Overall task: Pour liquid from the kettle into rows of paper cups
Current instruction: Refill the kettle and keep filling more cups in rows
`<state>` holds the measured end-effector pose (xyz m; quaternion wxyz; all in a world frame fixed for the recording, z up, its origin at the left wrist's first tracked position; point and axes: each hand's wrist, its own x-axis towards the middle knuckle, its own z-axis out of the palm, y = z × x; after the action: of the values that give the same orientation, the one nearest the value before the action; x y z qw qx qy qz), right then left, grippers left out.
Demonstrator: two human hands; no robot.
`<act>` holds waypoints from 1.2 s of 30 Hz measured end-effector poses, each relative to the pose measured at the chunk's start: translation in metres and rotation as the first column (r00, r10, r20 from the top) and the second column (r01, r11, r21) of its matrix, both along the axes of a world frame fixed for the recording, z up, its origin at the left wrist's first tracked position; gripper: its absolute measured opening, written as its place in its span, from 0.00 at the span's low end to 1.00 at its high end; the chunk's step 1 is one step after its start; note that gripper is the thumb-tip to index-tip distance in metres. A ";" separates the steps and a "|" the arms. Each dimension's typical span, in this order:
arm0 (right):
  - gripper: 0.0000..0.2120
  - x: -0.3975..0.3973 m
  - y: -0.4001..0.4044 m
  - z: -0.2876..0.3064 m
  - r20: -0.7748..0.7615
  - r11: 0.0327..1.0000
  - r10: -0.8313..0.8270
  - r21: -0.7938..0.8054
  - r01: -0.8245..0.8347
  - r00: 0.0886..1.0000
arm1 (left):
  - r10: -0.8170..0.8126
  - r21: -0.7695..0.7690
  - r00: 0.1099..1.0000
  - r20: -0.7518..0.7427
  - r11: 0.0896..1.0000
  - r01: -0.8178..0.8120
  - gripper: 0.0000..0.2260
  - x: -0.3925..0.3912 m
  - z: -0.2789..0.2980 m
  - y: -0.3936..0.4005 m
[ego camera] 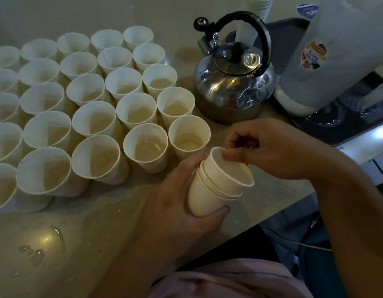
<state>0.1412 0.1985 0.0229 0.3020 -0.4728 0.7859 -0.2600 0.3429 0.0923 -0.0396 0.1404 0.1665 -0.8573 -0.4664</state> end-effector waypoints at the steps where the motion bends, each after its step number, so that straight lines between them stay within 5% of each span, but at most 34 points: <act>1: 0.06 -0.003 0.002 0.004 -0.015 1.000 -0.015 -0.017 0.015 1.000 | 0.000 -0.004 1.000 0.014 1.000 0.000 0.39 0.000 0.000 0.000; 7: 0.09 -0.028 0.017 0.034 -0.050 0.965 -0.211 -0.172 0.199 0.976 | 0.052 0.047 0.997 0.063 0.997 -0.055 0.38 0.005 -0.011 0.000; 12: 0.05 -0.046 0.018 0.035 -0.160 0.966 -0.254 -0.094 0.242 0.954 | 0.042 0.041 0.994 0.096 0.998 -0.046 0.38 0.000 -0.007 -0.005; 21: 0.04 -0.061 0.000 0.008 -0.164 0.957 -0.282 0.013 0.288 0.945 | -0.063 -0.168 0.997 0.045 0.983 0.070 0.46 0.001 0.008 -0.019; 33: 0.13 -0.064 -0.020 -0.003 -0.067 0.944 -0.314 0.087 0.319 0.947 | -0.113 -0.369 0.967 0.229 0.909 0.194 0.40 0.001 0.031 -0.038; 36: 0.18 -0.065 -0.018 0.001 -0.125 0.908 -0.419 -0.043 0.417 0.900 | -0.138 -0.465 0.968 0.210 0.857 0.223 0.33 0.008 0.053 -0.039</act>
<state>0.0766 0.1805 0.0241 0.1833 -0.3117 0.8851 -0.2931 0.3513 0.0531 0.0131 0.0597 0.0835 -0.9673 -0.2320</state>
